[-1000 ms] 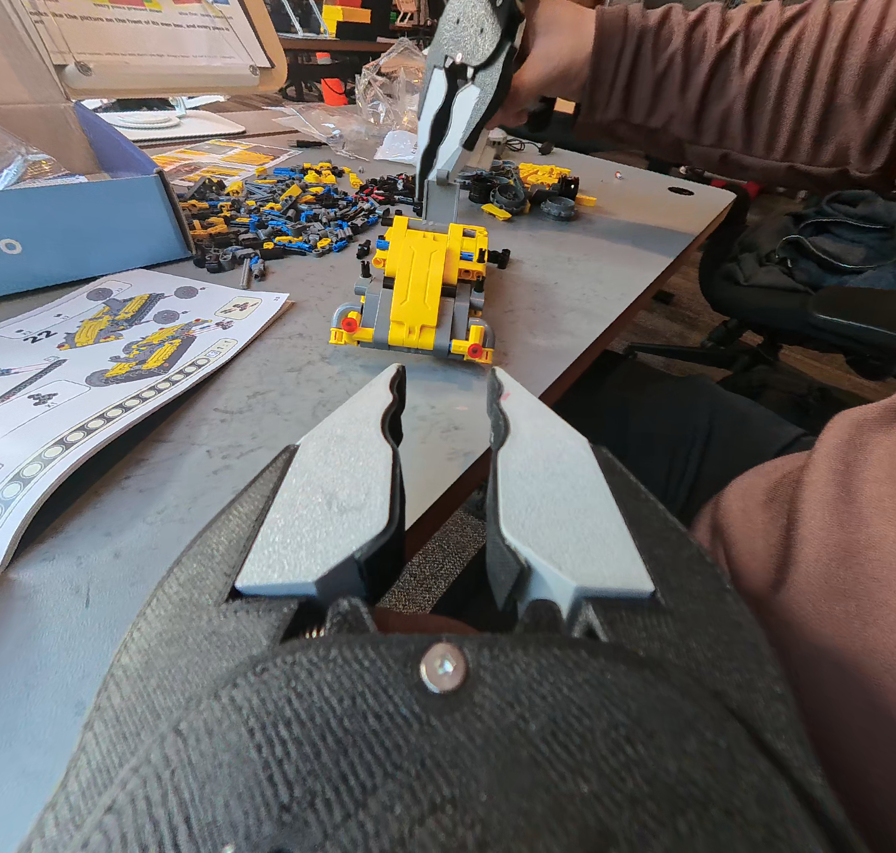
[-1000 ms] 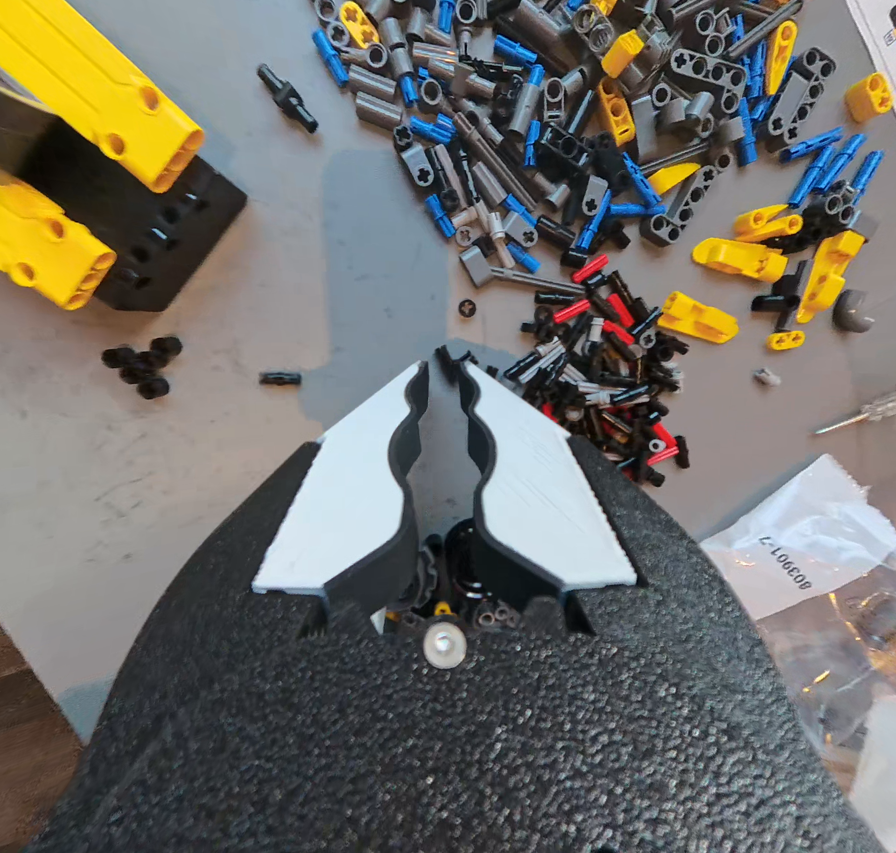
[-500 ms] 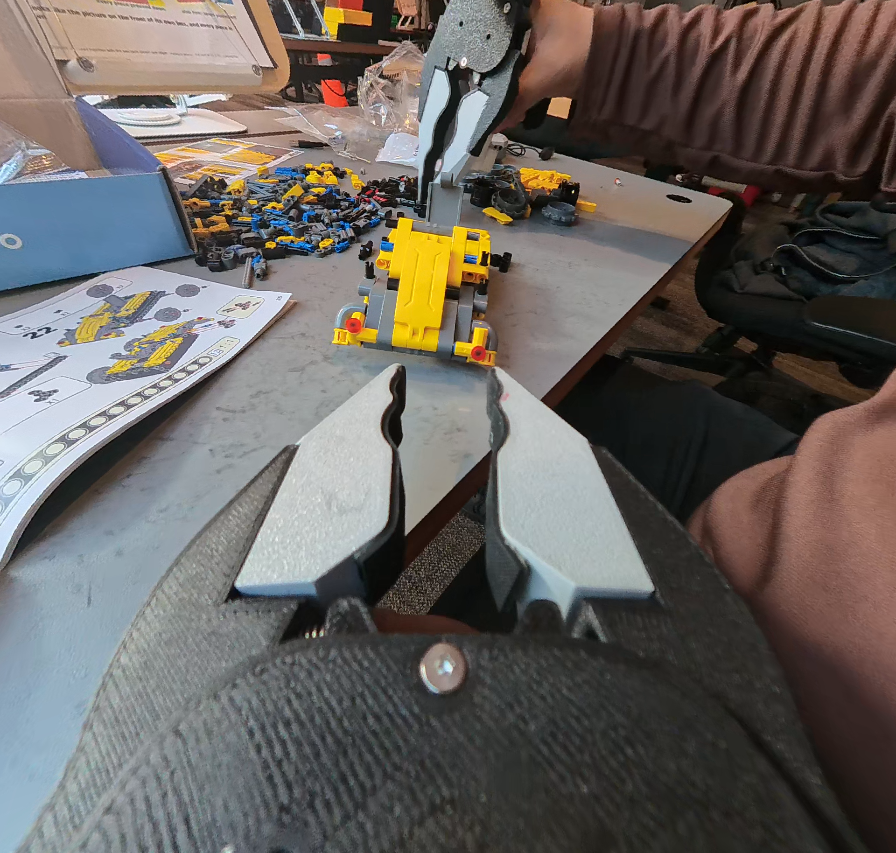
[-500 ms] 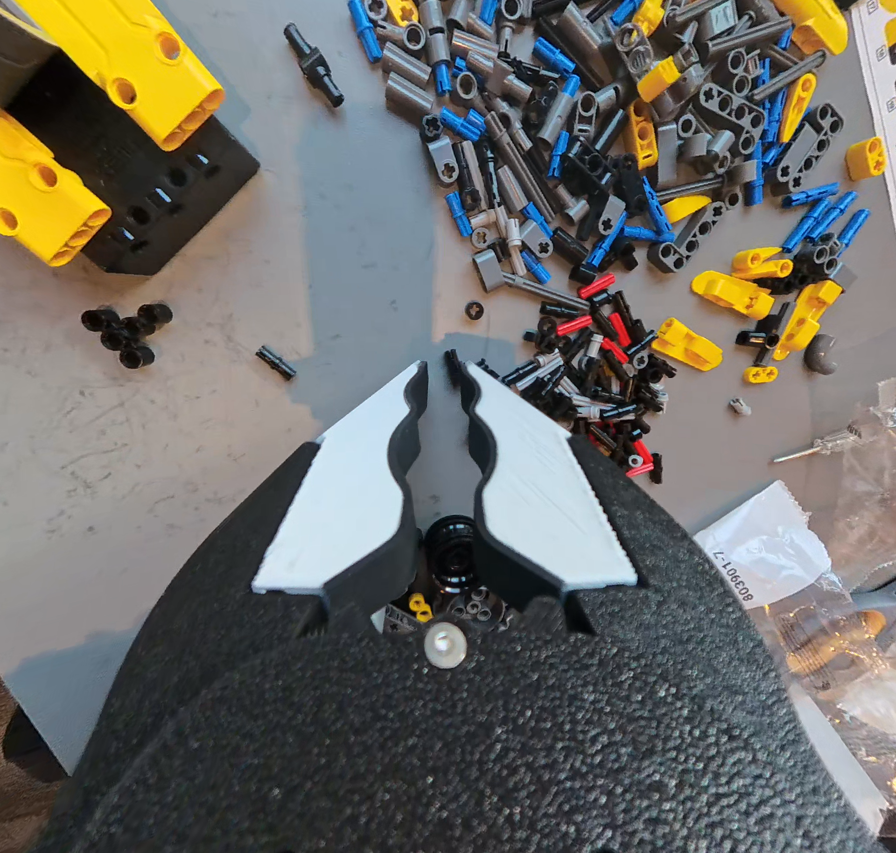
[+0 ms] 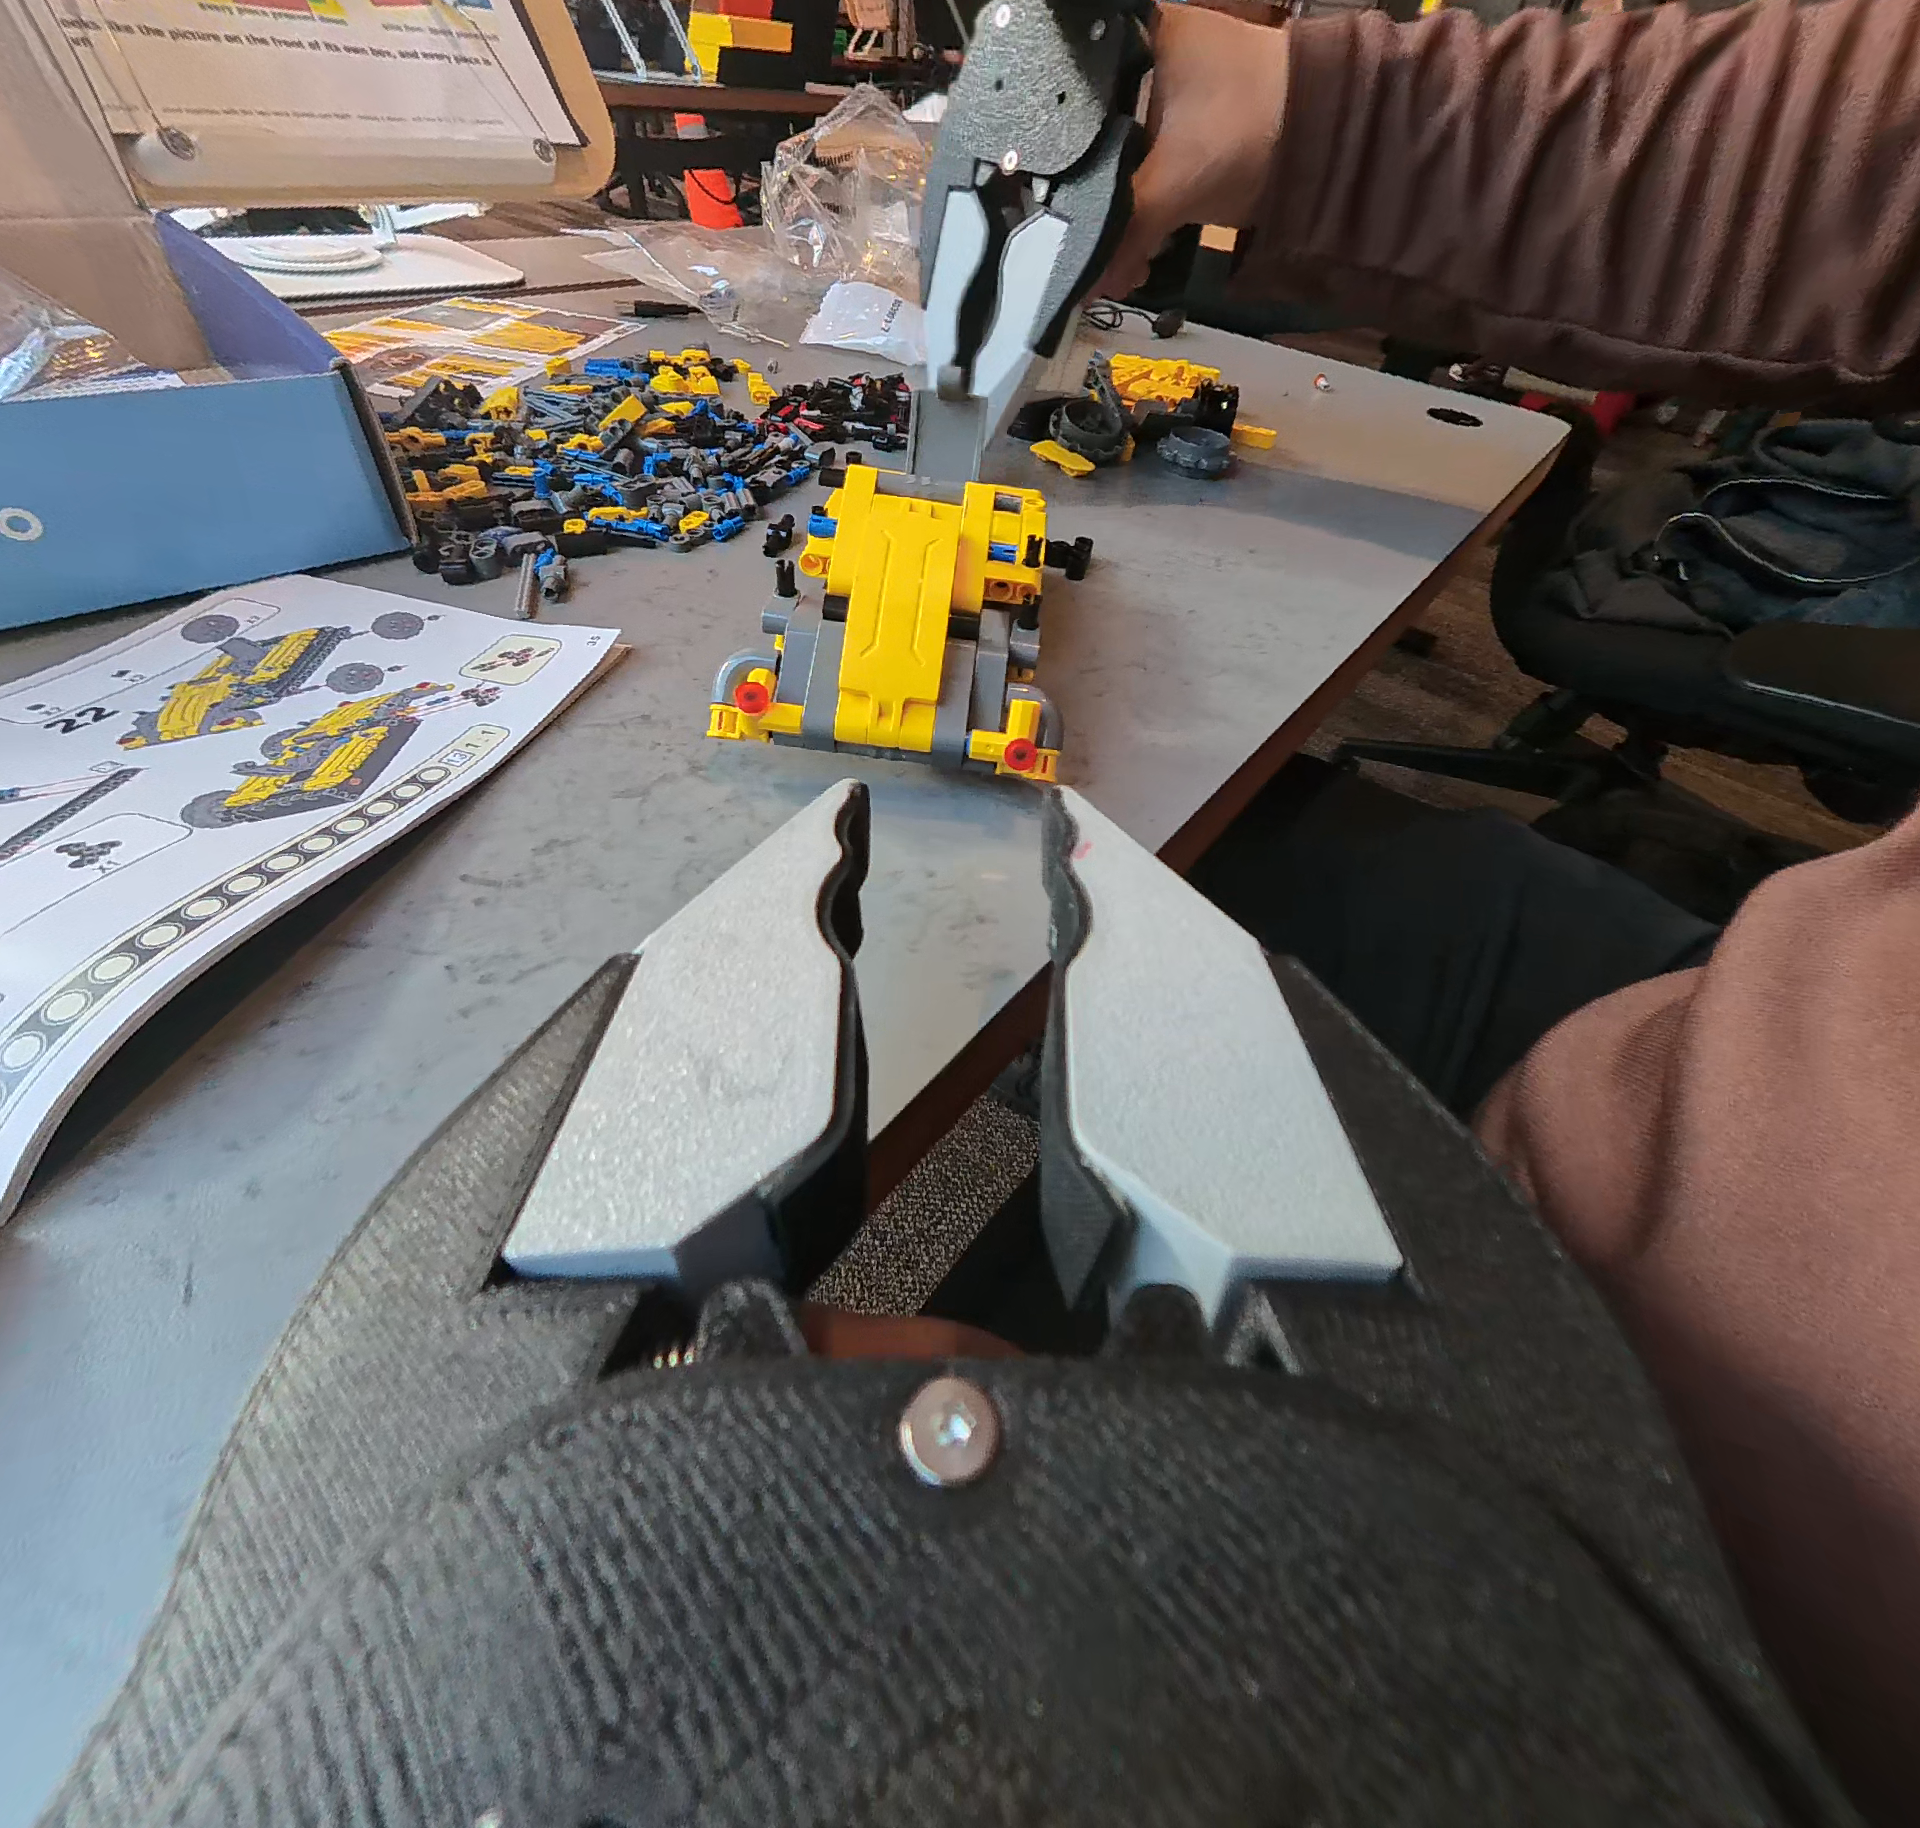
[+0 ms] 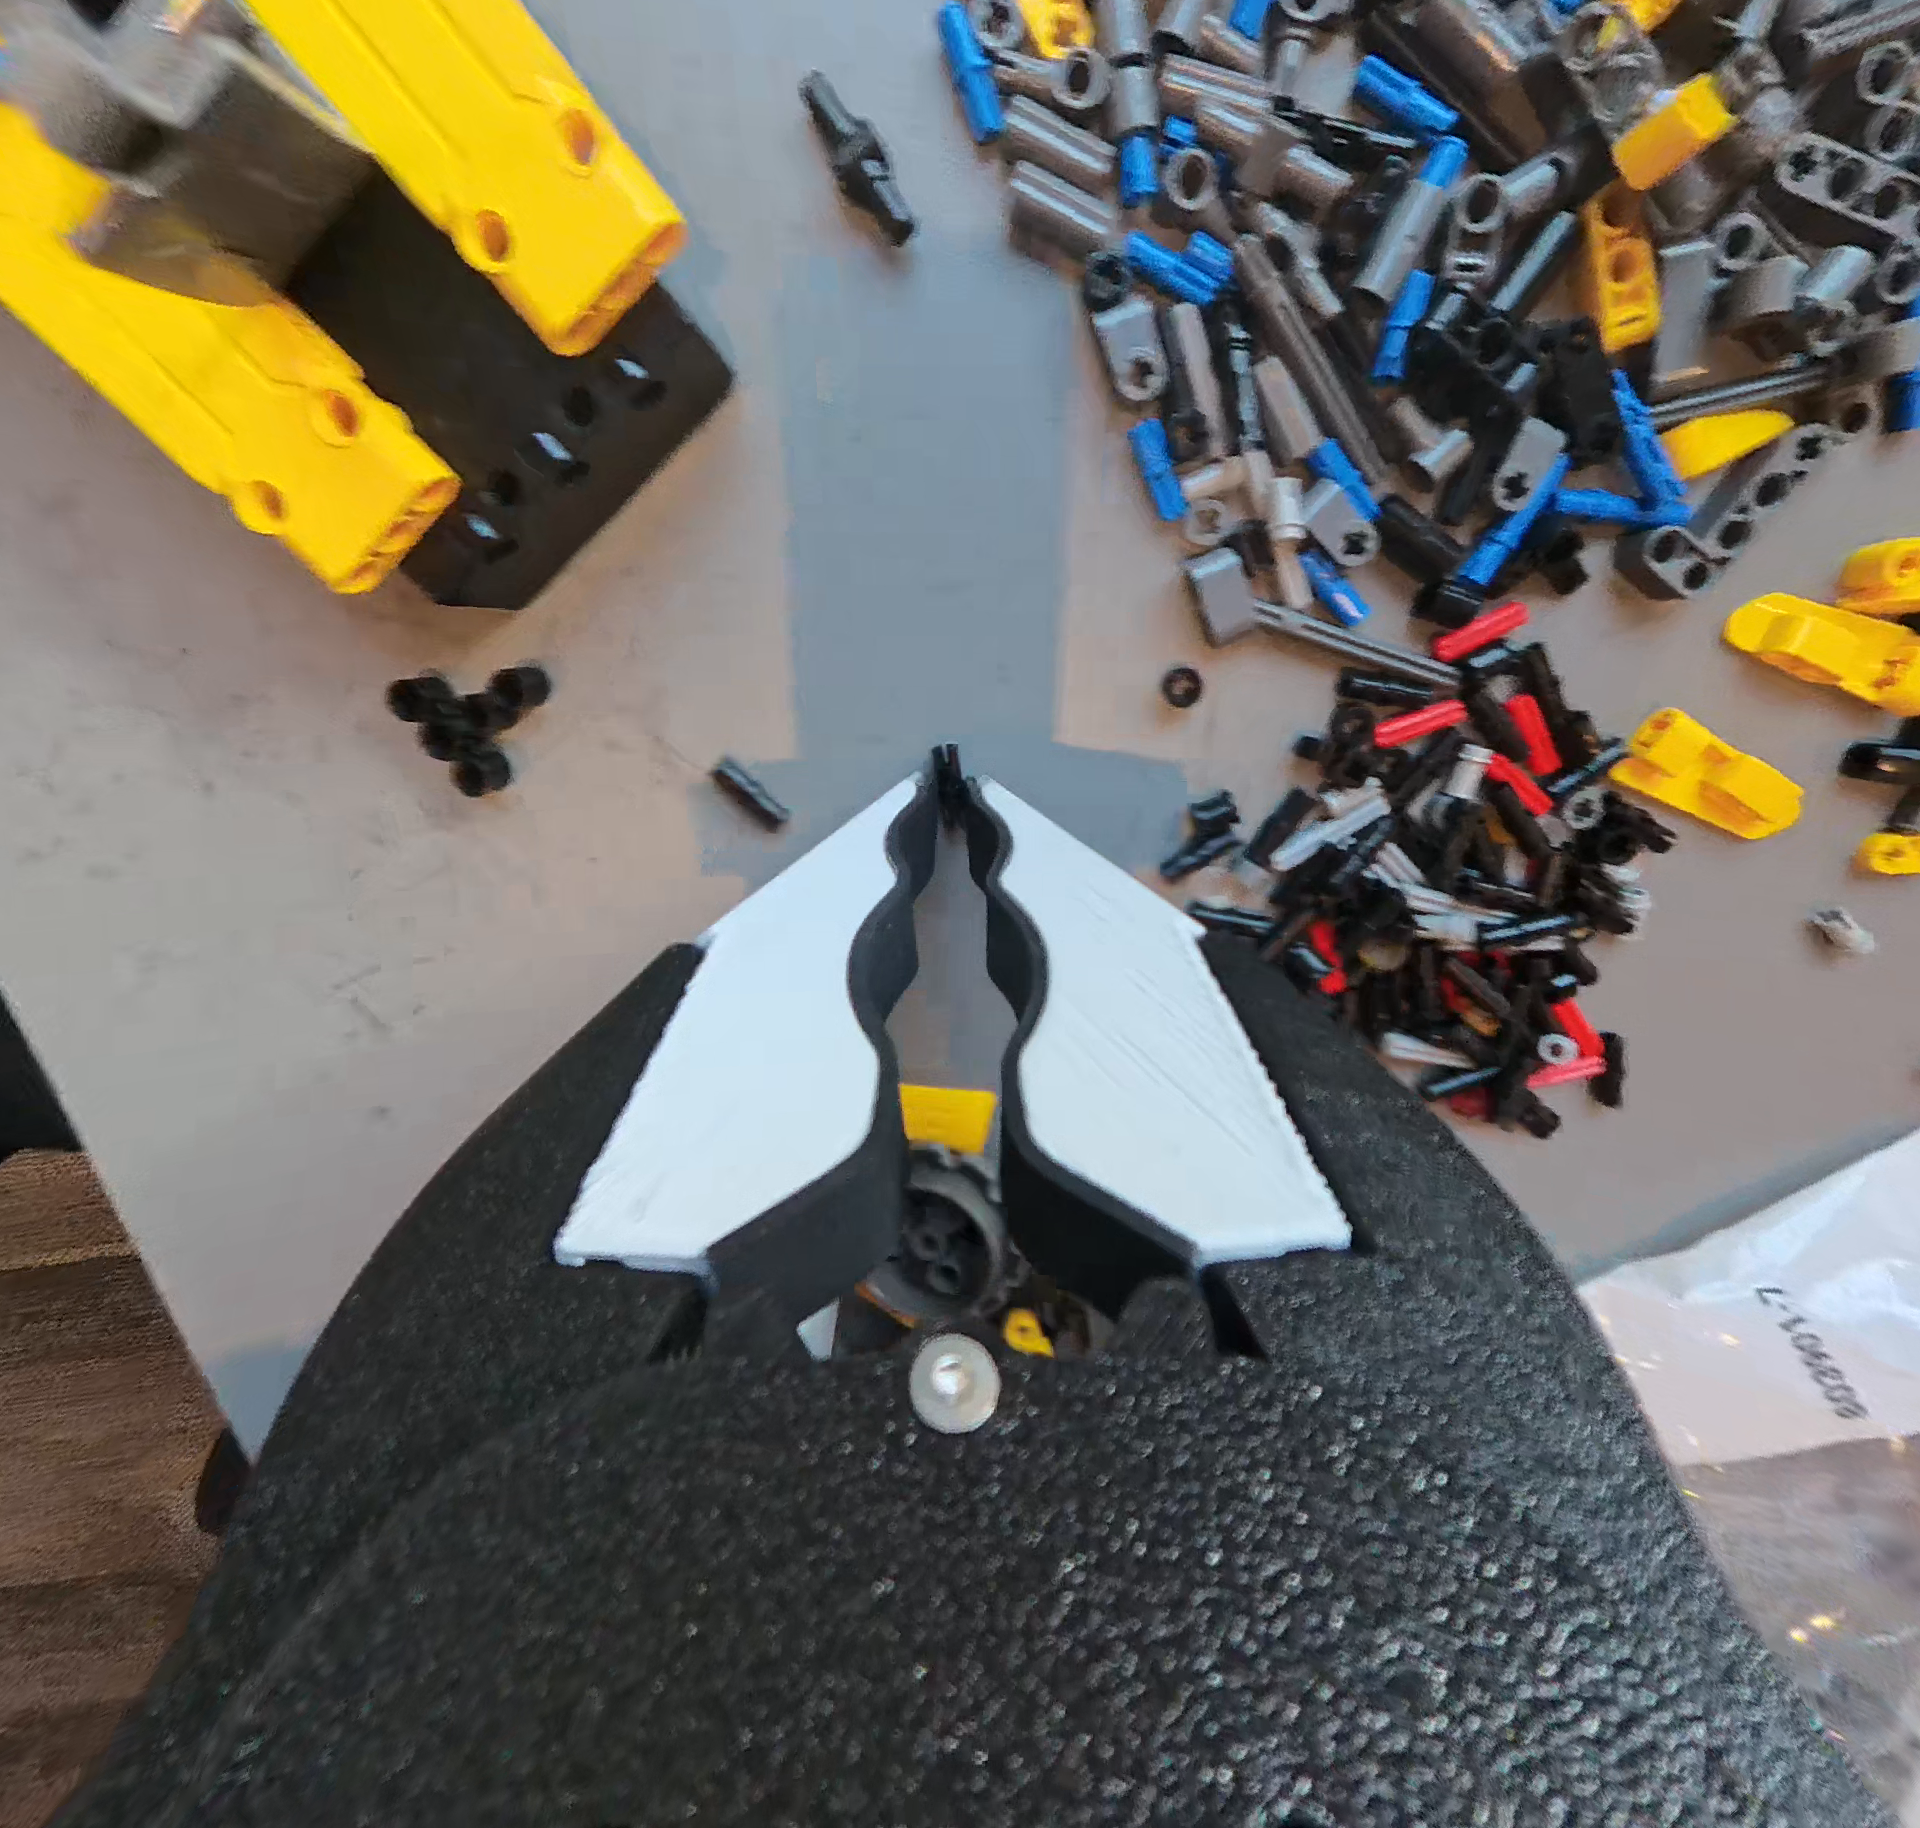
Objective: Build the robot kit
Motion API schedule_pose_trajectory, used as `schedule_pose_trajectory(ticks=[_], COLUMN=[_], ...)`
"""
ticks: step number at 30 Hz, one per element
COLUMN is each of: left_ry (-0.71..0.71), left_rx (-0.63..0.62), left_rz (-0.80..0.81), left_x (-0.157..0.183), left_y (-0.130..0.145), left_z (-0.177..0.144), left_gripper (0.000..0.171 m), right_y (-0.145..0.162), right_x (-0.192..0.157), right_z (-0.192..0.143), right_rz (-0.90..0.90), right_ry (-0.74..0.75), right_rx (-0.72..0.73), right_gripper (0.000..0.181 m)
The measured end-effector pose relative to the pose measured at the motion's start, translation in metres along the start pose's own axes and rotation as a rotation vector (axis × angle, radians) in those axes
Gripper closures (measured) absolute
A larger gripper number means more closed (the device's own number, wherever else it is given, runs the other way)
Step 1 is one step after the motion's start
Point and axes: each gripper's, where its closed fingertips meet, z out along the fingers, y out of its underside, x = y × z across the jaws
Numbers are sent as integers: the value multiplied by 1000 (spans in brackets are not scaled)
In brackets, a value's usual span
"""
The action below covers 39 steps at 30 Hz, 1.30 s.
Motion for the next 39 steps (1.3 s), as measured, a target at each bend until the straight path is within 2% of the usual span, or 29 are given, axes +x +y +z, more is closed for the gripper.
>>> schedule_pose_trajectory(ticks=[3,7,12,17,24,39], left_ry=[3,12,1,5,1,5], left_rx=[0,-5,-7,-9,-8,-11], left_rz=[4,9,23,21,15,27], left_x=[2,4,4,4,2,4], left_y=[0,1,1,2,1,2], left_z=[0,1,-1,1,0,0], left_gripper=[141,141,141,141,141,141], right_y=[-7,-10,0,19,21,16], right_x=[-25,-26,3,48,57,54], right_z=[2,-6,-24,-21,-7,-4], right_rz=[-18,38,137,289,274,226], right_ry=[-25,-35,18,141,184,161], right_rx=[34,97,159,116,63,79], right_gripper=[179,174,169,172,173,179])
